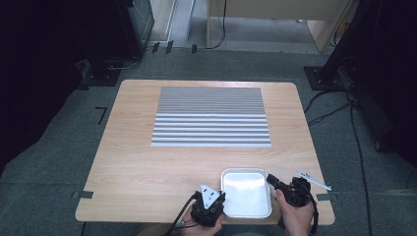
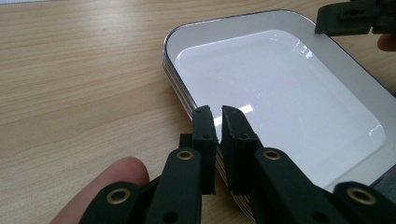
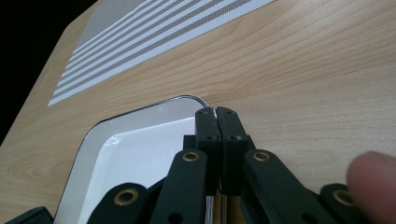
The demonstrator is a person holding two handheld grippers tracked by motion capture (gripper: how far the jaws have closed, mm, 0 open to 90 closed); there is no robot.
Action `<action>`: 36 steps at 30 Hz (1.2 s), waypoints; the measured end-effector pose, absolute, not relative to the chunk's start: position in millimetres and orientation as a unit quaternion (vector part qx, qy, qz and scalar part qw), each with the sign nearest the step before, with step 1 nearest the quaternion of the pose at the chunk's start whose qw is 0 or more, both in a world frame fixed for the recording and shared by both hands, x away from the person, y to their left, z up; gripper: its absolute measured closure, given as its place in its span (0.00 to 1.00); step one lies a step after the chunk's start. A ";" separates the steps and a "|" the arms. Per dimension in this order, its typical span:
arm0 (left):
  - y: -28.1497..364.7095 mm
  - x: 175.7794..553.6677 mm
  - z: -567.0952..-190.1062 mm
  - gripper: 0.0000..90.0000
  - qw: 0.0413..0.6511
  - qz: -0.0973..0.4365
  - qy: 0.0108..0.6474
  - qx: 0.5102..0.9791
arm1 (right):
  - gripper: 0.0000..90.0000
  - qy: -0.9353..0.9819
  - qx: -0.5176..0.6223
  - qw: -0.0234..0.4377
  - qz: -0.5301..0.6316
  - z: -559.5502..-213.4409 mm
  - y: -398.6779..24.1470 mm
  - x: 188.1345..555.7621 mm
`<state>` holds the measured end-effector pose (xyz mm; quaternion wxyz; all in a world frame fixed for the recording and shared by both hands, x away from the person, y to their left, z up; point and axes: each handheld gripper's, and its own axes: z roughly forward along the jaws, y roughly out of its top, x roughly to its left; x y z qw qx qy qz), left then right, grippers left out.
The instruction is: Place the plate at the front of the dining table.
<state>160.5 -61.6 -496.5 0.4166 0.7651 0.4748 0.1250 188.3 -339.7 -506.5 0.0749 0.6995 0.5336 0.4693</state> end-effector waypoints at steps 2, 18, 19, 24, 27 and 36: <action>-62.7 161.4 -497.3 0.95 0.418 0.124 0.474 0.765 | 1.00 0.529 0.699 0.078 0.475 -505.2 -341.5 186.8; -73.1 159.4 -496.9 0.86 0.428 0.111 0.455 0.773 | 1.00 0.491 0.707 0.081 0.503 -496.2 -355.2 180.7; -74.3 159.3 -496.6 0.86 0.426 0.111 0.450 0.777 | 1.00 0.491 0.707 0.083 0.502 -496.0 -355.2 180.6; -77.1 159.1 -497.1 0.82 0.426 0.106 0.445 0.780 | 1.00 0.499 0.705 0.117 0.490 -493.6 -354.0 179.4; -77.7 159.3 -498.4 0.81 0.425 0.102 0.443 0.783 | 1.00 0.494 0.706 0.128 0.491 -492.8 -356.1 178.5; -77.9 159.6 -498.5 0.79 0.428 0.104 0.444 0.780 | 1.00 0.499 0.700 0.119 0.497 -491.8 -366.4 178.8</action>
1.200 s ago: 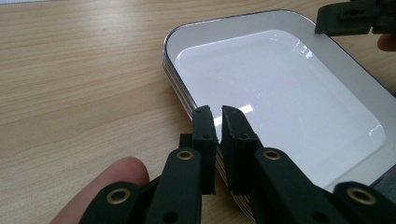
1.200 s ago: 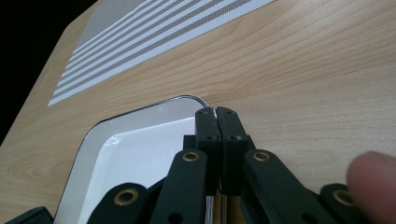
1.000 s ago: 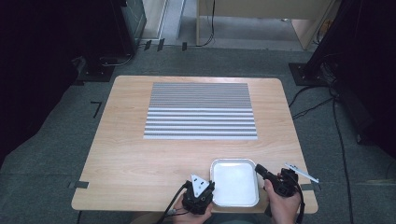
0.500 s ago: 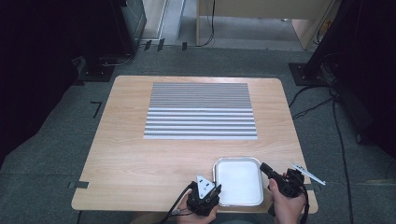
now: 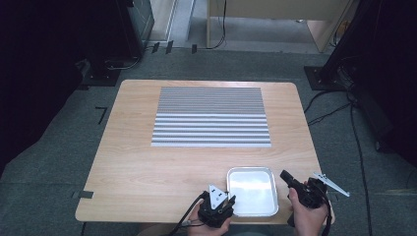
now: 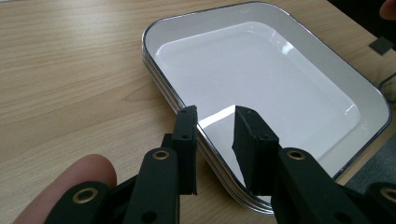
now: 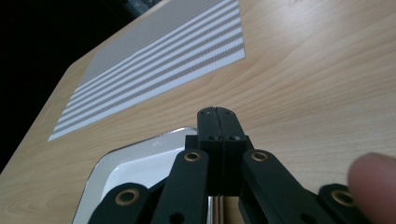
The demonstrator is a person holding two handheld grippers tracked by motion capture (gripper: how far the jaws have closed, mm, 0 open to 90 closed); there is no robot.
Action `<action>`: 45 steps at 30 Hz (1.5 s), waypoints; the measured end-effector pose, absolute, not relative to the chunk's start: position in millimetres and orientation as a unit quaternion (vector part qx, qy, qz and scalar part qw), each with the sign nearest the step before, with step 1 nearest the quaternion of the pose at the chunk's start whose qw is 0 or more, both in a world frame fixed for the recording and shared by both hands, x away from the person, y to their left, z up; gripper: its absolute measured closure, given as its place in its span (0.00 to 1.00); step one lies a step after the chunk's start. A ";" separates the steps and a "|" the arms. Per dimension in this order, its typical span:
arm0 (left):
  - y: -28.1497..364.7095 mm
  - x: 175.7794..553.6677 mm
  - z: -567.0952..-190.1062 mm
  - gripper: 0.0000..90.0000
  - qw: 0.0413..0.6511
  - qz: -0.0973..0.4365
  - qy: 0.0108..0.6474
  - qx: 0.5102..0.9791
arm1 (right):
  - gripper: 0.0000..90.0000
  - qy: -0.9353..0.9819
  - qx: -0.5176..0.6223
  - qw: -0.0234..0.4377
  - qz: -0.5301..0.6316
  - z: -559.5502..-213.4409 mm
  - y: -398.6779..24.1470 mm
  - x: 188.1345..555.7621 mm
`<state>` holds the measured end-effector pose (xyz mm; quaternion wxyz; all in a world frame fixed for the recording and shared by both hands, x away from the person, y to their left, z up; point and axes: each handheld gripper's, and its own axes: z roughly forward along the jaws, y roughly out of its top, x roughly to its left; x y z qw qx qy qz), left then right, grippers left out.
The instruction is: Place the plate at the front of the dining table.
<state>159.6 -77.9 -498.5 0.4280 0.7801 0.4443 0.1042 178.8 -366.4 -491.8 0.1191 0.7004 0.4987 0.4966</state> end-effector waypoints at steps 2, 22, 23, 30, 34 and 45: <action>-77.8 159.2 -498.2 0.79 0.428 0.105 0.445 0.780 | 0.99 0.500 0.700 0.113 0.496 -493.5 -366.4 179.9; -75.4 160.8 -500.4 0.79 0.437 0.075 0.455 0.772 | 0.95 0.469 0.716 0.012 0.518 -512.6 -371.1 187.7; -75.4 161.0 -500.3 0.79 0.437 0.075 0.455 0.772 | 0.95 0.462 0.716 0.003 0.523 -513.8 -372.5 188.2; -75.8 161.8 -501.2 0.79 0.433 0.078 0.456 0.774 | 0.95 0.467 0.719 0.024 0.513 -512.7 -370.8 188.3; -76.1 161.7 -501.9 0.80 0.429 0.080 0.457 0.775 | 0.95 0.465 0.721 0.012 0.513 -515.2 -373.5 189.4; -77.7 161.7 -500.4 0.82 0.428 0.086 0.458 0.775 | 0.98 0.452 0.728 -0.011 0.516 -515.7 -374.9 188.3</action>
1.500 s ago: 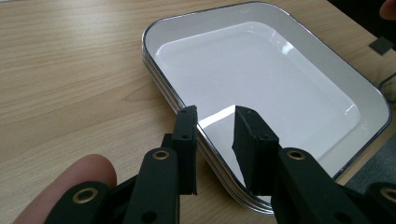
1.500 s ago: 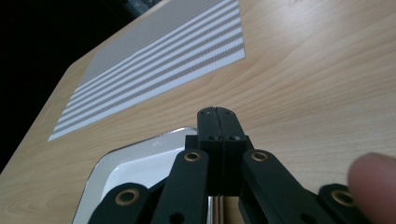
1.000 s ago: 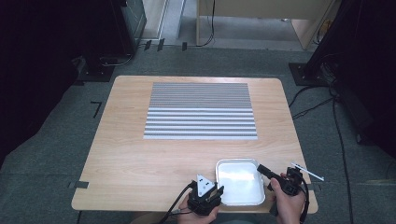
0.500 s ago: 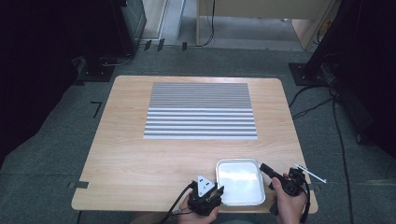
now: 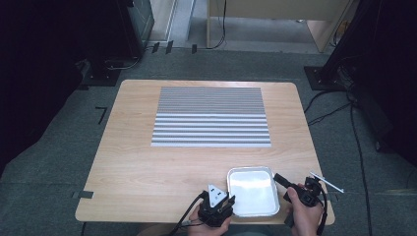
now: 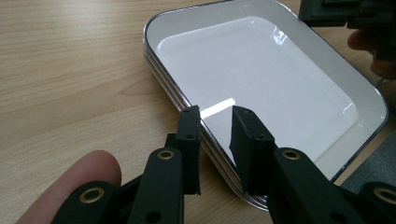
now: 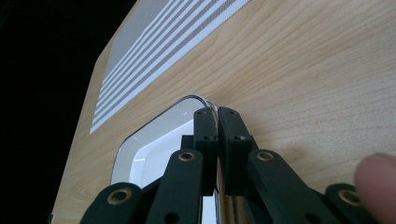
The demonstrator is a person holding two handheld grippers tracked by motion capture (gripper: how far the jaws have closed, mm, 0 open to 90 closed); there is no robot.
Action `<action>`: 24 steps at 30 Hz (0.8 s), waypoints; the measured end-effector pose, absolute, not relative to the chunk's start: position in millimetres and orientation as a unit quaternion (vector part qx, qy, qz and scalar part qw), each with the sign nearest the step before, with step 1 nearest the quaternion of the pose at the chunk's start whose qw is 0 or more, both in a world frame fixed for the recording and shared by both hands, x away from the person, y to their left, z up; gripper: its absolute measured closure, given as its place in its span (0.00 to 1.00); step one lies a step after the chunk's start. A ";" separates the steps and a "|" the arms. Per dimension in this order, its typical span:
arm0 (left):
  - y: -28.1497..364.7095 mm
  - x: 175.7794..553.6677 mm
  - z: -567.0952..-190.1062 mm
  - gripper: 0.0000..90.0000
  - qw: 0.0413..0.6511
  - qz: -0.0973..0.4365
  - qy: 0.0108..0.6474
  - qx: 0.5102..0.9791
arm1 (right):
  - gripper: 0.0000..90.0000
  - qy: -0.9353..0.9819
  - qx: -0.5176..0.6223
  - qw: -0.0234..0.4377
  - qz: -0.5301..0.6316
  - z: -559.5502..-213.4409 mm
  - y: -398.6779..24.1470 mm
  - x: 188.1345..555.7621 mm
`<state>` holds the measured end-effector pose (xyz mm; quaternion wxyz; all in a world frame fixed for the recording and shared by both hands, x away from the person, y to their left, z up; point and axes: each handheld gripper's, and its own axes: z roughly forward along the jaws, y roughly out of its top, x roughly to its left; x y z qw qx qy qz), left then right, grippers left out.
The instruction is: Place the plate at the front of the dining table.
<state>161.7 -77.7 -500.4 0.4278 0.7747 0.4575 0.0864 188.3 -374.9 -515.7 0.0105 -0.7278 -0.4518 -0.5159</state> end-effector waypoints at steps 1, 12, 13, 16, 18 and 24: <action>-77.9 161.8 -500.8 0.82 0.427 0.085 0.457 0.776 | 0.98 -0.453 -0.726 0.007 -0.517 -513.5 -374.7 187.3; -78.6 162.1 -500.4 0.83 0.426 0.089 0.455 0.777 | 0.99 -0.499 -0.710 -0.054 -0.493 -504.5 -364.2 184.6; -78.6 162.0 -500.4 0.83 0.426 0.089 0.455 0.777 | 0.99 -0.508 -0.707 -0.064 -0.488 -503.7 -362.0 184.1; -78.5 162.0 -500.3 0.83 0.426 0.090 0.455 0.777 | 0.98 -0.529 -0.699 -0.098 -0.471 -501.6 -354.4 182.3; -77.9 162.3 -499.4 0.84 0.428 0.092 0.456 0.775 | 0.99 -0.553 -0.691 -0.131 -0.446 -502.6 -346.7 181.0; -78.2 162.8 -499.2 0.83 0.427 0.094 0.457 0.775 | 0.99 -0.584 -0.673 -0.182 -0.415 -502.4 -335.8 178.9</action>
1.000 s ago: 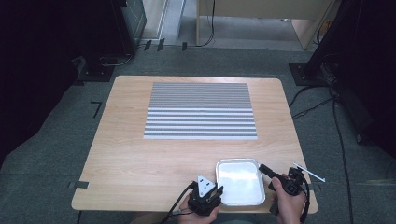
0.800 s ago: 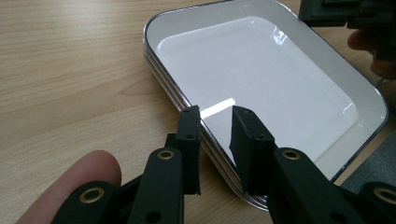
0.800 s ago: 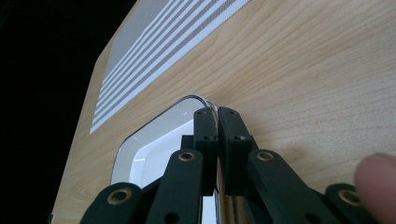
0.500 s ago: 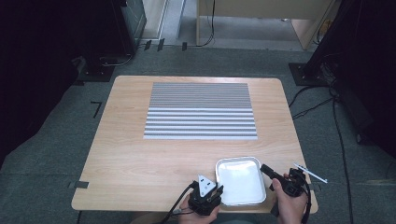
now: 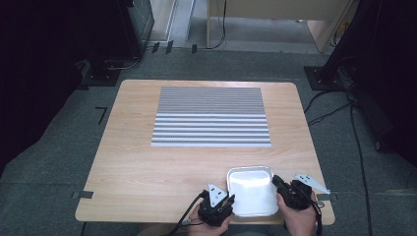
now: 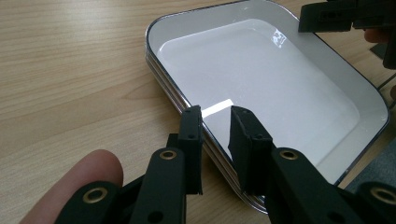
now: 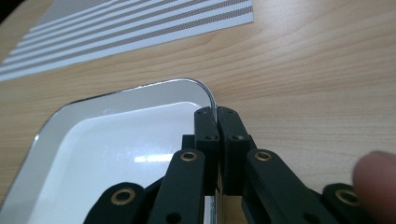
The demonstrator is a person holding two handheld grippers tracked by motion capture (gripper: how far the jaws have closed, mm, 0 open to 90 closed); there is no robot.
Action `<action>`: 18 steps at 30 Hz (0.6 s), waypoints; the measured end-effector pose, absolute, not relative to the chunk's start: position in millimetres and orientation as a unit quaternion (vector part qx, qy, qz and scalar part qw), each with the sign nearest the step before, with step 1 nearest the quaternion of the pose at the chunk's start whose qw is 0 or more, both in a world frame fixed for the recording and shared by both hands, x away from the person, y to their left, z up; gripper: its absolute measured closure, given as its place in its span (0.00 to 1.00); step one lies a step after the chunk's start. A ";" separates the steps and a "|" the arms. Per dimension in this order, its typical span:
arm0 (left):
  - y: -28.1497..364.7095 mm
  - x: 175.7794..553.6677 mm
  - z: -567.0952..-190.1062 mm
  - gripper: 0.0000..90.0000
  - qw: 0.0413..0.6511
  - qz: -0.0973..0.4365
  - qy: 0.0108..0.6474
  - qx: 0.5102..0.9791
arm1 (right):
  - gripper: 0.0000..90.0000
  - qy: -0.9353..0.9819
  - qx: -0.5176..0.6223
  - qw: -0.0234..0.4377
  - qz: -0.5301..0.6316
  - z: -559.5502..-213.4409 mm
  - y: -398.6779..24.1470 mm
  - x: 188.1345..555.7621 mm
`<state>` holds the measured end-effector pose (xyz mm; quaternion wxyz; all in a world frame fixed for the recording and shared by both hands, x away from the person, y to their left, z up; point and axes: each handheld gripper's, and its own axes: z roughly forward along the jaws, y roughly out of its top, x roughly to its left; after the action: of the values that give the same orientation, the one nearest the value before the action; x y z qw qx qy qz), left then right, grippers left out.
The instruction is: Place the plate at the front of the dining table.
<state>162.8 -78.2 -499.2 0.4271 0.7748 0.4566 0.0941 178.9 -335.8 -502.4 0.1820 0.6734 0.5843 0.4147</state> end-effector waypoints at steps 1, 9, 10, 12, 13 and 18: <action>-78.2 163.0 -499.1 0.83 0.427 0.094 0.457 0.775 | 1.00 0.578 0.680 0.184 0.411 -501.7 -333.8 178.3; -79.0 163.4 -496.9 0.82 0.435 0.094 0.458 0.770 | 1.00 0.533 0.702 0.151 0.448 -500.2 -340.4 176.2; -79.0 163.9 -496.4 0.81 0.436 0.094 0.458 0.769 | 1.00 0.530 0.703 0.150 0.450 -499.0 -340.6 175.3; -78.8 165.2 -495.5 0.79 0.438 0.093 0.462 0.766 | 1.00 0.524 0.702 0.150 0.459 -497.2 -342.9 173.7; -78.8 165.2 -495.5 0.78 0.438 0.093 0.462 0.766 | 1.00 0.524 0.702 0.150 0.459 -497.2 -342.9 173.7; -78.5 170.2 -492.8 0.76 0.441 0.091 0.470 0.759 | 1.00 0.502 0.710 0.129 0.477 -496.2 -349.6 172.9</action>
<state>170.2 -78.5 -492.8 0.4412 0.7589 0.4702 0.0911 172.9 -349.6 -496.2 0.1286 0.7099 0.5020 0.4770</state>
